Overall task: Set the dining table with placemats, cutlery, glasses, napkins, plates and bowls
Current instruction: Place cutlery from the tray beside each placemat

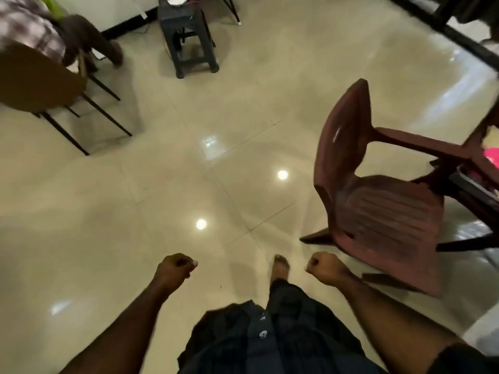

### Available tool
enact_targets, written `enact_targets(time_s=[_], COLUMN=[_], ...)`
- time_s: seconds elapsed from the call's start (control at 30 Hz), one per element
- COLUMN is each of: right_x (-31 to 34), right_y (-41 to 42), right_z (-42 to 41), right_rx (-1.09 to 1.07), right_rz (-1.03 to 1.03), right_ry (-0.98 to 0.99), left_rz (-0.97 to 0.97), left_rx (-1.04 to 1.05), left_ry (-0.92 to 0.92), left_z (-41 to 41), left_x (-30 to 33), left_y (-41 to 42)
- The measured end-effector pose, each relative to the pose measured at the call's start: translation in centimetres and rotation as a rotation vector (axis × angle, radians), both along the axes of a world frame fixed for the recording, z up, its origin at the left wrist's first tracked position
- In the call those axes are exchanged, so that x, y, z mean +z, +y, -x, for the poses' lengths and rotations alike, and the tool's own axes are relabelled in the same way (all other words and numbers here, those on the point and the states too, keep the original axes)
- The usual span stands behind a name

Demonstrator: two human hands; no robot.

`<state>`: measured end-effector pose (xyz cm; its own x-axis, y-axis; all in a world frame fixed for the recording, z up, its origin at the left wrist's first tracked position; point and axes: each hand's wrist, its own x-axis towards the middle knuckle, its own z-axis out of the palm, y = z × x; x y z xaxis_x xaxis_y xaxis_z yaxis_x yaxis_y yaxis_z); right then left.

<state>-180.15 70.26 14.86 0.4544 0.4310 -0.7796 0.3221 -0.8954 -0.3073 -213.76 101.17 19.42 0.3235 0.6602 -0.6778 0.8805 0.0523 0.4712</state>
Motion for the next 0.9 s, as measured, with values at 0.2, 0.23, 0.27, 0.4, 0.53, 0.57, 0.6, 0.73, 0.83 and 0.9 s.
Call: enact_targets(time_s=[0.2,0.23,0.27,0.4,0.53,0.57,0.6,0.73,0.83,0.9], right_x=[5.7,6.9,7.8,8.9,6.7,6.0,5.4,4.0,3.6,3.2], right_y=[19.3,22.5,25.4,37.0,44.0,44.8,44.9,43.3,40.7,39.2], right_z=[-8.5,-9.7,-10.7,-16.0,-23.3,-25.6,-27.7,-37.1,-41.9,-44.7], right_rx=[0.247,0.272,0.285,0.241,0.136,0.104,0.082,-0.174,-0.35,-0.426], right_rz=[-0.207,-0.257,-0.309,-0.447,-0.407,-0.362,-0.31,-0.186,-0.156,-0.127], right_ry=[0.088,0.096,0.098,0.099,0.062,0.039,0.012,-0.099,-0.134,-0.137], left_rz=[-0.049,-0.046,-0.043,-0.037,-0.011,-0.002,-0.004,-0.017,-0.049,-0.056], left_rx=[0.248,0.264,0.269,0.216,0.079,0.036,-0.006,-0.247,-0.403,-0.494], left_ry=[-0.078,-0.095,-0.11,-0.106,-0.092,-0.082,-0.084,-0.076,-0.102,-0.104], left_z=[-7.5,-9.0,-10.4,-17.2,-26.1,-28.7,-31.1,-43.7,-53.6,-60.8], left_x=[3.0,3.3,3.4,1.7,0.1,0.0,0.2,1.2,2.4,2.7], left_y=[10.3,11.8,13.2,21.4,31.0,33.4,35.3,43.8,47.6,49.1])
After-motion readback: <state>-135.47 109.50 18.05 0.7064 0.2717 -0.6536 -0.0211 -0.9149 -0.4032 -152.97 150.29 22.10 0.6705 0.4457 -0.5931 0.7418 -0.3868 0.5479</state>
